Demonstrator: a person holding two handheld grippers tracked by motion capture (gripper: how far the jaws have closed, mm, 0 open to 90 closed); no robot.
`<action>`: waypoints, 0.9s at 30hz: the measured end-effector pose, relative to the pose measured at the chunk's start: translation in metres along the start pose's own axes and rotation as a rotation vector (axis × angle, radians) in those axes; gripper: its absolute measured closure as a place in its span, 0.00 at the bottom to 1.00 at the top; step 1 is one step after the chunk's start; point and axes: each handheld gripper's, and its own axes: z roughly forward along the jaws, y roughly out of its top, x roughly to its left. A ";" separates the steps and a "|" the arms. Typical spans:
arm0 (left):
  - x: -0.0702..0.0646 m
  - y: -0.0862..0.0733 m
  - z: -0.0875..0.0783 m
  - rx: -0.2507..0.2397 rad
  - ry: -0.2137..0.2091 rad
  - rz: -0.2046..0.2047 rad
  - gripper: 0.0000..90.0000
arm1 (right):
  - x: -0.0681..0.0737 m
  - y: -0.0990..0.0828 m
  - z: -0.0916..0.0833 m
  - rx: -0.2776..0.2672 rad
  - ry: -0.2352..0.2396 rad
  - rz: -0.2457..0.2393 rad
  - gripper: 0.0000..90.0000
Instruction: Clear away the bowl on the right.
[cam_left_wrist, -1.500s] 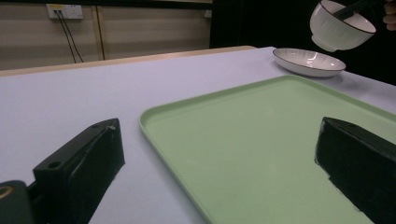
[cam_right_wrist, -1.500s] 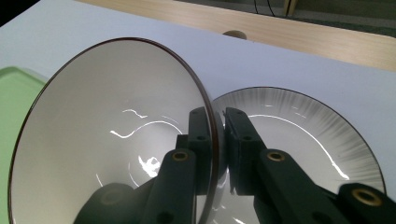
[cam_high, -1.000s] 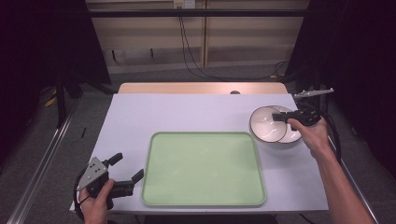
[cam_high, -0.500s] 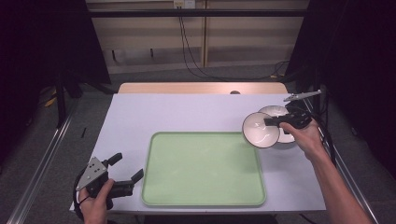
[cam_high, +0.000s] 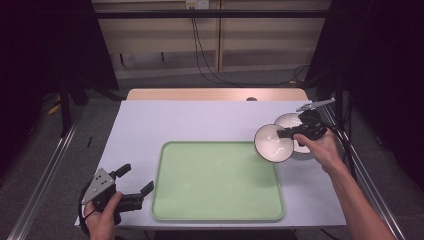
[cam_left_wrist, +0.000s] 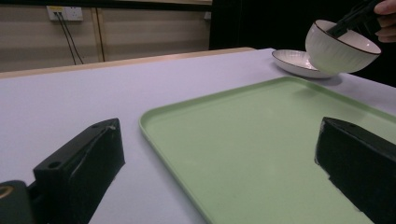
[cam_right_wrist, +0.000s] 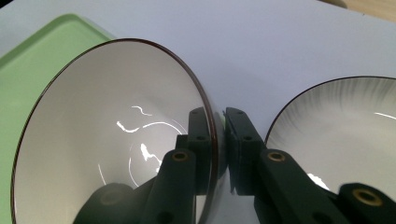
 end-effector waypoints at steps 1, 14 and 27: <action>0.000 0.000 0.000 0.000 -0.001 -0.001 0.02 | 0.002 0.000 0.003 0.012 0.003 0.001 0.91; 0.000 0.000 0.001 0.001 -0.001 0.000 0.02 | 0.007 -0.001 0.014 0.048 0.019 -0.023 0.91; 0.000 0.000 0.001 0.002 0.002 0.000 0.02 | 0.009 -0.004 0.032 0.101 0.021 -0.025 0.91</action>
